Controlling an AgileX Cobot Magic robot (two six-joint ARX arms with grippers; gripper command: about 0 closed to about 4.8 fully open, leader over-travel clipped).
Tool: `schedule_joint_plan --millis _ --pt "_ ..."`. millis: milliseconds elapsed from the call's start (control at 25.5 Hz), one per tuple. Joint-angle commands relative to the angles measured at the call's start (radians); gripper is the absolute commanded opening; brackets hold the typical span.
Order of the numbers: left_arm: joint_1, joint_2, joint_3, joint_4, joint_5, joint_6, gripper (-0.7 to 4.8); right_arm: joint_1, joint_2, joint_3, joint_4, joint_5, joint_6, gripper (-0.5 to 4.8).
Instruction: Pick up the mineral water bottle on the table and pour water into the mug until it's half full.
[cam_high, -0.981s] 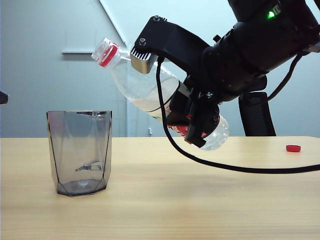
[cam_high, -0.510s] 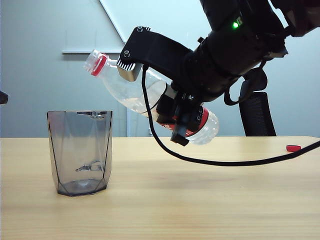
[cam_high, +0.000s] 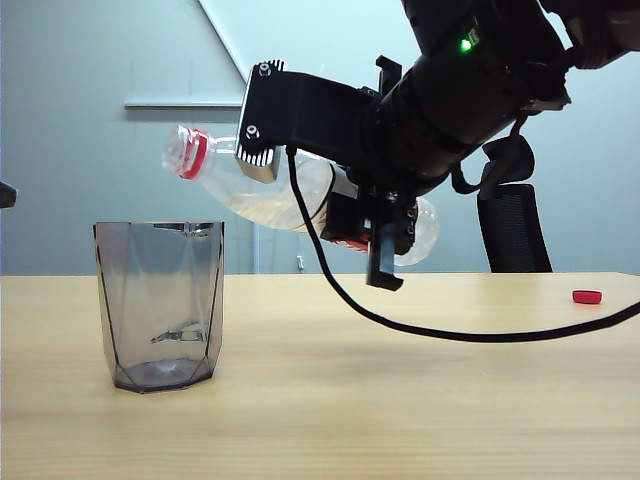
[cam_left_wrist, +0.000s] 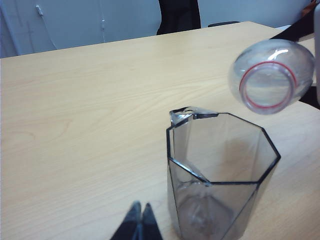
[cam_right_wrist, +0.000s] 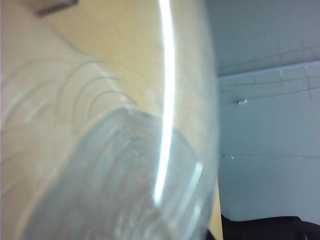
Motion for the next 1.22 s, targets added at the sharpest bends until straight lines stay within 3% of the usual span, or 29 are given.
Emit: schedule_joint_plan --millis 39,628,1217 --pt "0.000 0.001 0.002 0.007 0.001 0.000 -0.02 0.000 -0.009 0.011 0.066 0.034 -0.019 2.10" --pt "0.000 0.001 0.002 0.007 0.001 0.000 -0.02 0.000 -0.009 0.011 0.070 0.076 -0.158 2.10" --pt "0.000 0.001 0.002 0.007 0.001 0.000 -0.02 0.000 -0.009 0.013 0.115 0.073 -0.197 2.10"
